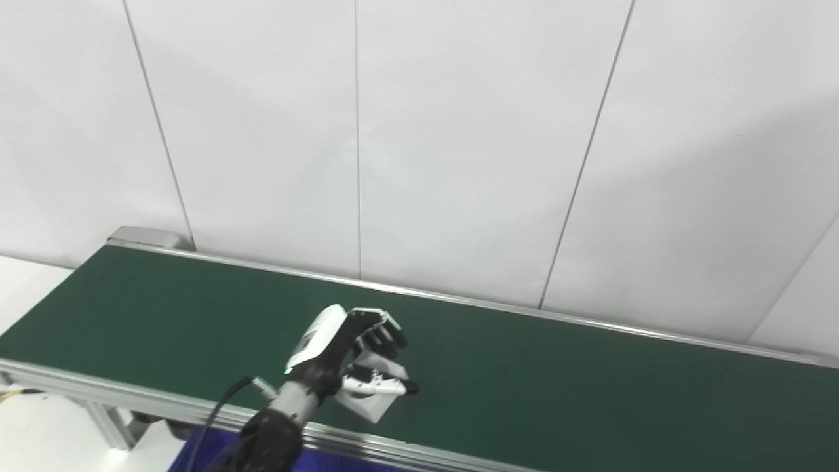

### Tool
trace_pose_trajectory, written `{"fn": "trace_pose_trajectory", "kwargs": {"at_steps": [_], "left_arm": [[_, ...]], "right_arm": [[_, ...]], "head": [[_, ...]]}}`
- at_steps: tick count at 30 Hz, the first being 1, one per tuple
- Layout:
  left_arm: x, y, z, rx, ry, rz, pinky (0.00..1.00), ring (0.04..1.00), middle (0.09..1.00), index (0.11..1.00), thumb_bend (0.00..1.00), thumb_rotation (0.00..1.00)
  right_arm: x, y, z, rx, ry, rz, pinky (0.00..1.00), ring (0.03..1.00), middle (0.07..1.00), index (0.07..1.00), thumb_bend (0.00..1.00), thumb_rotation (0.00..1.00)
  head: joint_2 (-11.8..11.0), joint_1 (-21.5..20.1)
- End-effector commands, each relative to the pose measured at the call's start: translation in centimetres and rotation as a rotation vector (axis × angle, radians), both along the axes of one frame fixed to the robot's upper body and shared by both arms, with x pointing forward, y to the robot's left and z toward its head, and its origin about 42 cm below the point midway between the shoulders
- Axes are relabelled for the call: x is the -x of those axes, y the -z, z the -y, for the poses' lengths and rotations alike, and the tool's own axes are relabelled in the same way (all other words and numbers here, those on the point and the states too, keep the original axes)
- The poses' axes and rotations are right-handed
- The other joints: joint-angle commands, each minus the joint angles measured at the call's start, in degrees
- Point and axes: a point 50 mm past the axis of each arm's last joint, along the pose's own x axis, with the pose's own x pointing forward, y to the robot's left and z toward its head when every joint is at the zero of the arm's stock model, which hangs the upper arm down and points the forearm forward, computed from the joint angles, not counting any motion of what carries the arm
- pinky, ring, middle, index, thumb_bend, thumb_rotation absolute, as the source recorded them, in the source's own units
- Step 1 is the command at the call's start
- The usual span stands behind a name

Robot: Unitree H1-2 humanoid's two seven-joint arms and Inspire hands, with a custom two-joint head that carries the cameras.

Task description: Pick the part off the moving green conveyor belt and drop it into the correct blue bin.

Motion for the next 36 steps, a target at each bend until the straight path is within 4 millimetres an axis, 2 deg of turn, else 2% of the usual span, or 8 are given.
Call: {"fn": "trace_pose_trajectory", "kwargs": {"at_steps": [1, 9, 13, 14, 23, 25, 31, 36], "left_arm": [[0.1, -1.6, 0.0, 0.004, 0.043, 0.084, 0.17, 0.406, 0.479, 0.488, 0.5, 0.0], [1.7, 0.1, 0.6, -0.008, 0.121, 0.075, 0.17, 0.414, 0.49, 0.483, 0.5, 0.0], [2.1, 0.7, 1.0, -0.009, 0.154, 0.072, 0.18, 0.412, 0.489, 0.483, 0.5, 0.0], [2.3, 0.8, 1.1, -0.01, 0.162, 0.072, 0.18, 0.412, 0.489, 0.483, 0.5, 0.0], [3.7, 1.5, 1.9, -0.017, 0.226, 0.043, 0.18, 0.412, 0.491, 0.481, 0.5, 0.0], [4.0, 1.6, 2.0, -0.021, 0.238, 0.039, 0.18, 0.37, 0.445, 0.502, 0.49, 0.0], [4.8, 1.8, 2.3, -0.041, 0.258, 0.012, 0.21, 0.35, 0.444, 0.518, 0.49, 0.0], [5.3, 2.0, 2.4, -0.035, 0.272, -0.008, 0.21, 0.357, 0.443, 0.517, 0.49, 0.0]], "right_arm": [[-0.2, -0.8, -0.1, -0.006, -0.007, 0.046, 0.75, 0.831, 0.86, 0.892, 0.97, 0.23], [-0.6, 0.4, 0.1, -0.005, 0.002, 0.028, 0.79, 0.859, 0.879, 0.917, 0.96, 0.35], [-0.8, 0.4, 0.1, -0.006, 0.005, 0.025, 0.81, 0.863, 0.88, 0.919, 0.96, 0.36], [-0.9, 0.3, 0.1, -0.009, 0.004, 0.026, 0.81, 0.864, 0.88, 0.92, 0.95, 0.36], [-1.5, -0.3, 0.3, -0.022, 0.011, 0.015, 0.86, 0.868, 0.866, 0.915, 0.97, 0.41], [-1.5, -0.5, 0.3, -0.024, 0.01, 0.015, 0.85, 0.87, 0.863, 0.915, 0.97, 0.4], [-1.7, -0.9, 0.2, -0.019, 0.017, 0.012, 0.91, 0.883, 0.849, 0.911, 0.98, 0.4], [-1.7, -1.2, 0.2, -0.013, 0.023, 0.012, 0.84, 0.87, 0.845, 0.909, 0.99, 0.4]], "head": [[0.7, -0.7], [3.3, -3.1], [4.5, -3.6], [6.2, -4.2], [11.5, -6.2], [12.4, -6.5], [14.0, -6.7], [14.9, -6.8]]}}
